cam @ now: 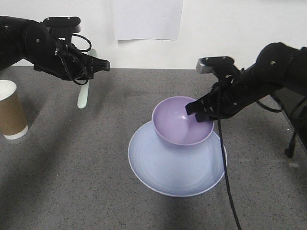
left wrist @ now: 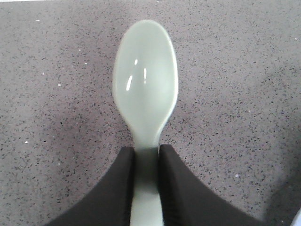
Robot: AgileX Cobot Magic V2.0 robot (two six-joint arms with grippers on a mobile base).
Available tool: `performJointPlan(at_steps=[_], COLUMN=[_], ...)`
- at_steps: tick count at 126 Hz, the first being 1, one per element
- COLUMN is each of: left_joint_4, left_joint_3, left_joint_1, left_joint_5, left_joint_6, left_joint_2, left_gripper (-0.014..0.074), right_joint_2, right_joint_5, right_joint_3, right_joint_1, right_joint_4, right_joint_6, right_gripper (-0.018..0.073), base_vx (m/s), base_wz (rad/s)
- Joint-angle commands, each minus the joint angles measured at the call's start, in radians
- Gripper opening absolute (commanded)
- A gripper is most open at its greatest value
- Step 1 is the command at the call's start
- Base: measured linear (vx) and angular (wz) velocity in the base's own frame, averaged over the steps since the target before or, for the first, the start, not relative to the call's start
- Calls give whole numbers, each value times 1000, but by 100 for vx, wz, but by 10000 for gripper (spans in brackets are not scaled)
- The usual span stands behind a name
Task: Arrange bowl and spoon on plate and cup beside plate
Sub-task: 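Lower the lavender bowl onto the plate center with the right gripper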
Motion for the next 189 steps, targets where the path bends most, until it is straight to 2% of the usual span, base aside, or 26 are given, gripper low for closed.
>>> performJointPlan(at_steps=[1, 98, 119, 163, 189], left_joint_4=[0, 0, 0, 0, 0], left_joint_3=[-33, -33, -33, -33, -33], left_joint_1=[-1, -1, -1, -1, -1], left_joint_5=[-57, -57, -57, -57, -57], left_joint_6=[-3, -3, -3, -3, -3], left_joint_2=[-53, -53, -53, -53, -53], left_gripper=[-6, -6, -6, -6, -6], right_joint_2=[-31, 7, 34, 41, 7], right_joint_5=[-18, 65, 97, 85, 48], right_joint_3=[-28, -25, -25, -25, -25], right_joint_1=[11, 14, 14, 14, 14], right_joint_4=[-1, 3, 1, -2, -28], right_joint_6=[1, 0, -6, -6, 10], right_gripper=[9, 54, 112, 321, 335], base_vx=[0, 0, 0, 0, 0], base_wz=[0, 0, 0, 0, 0])
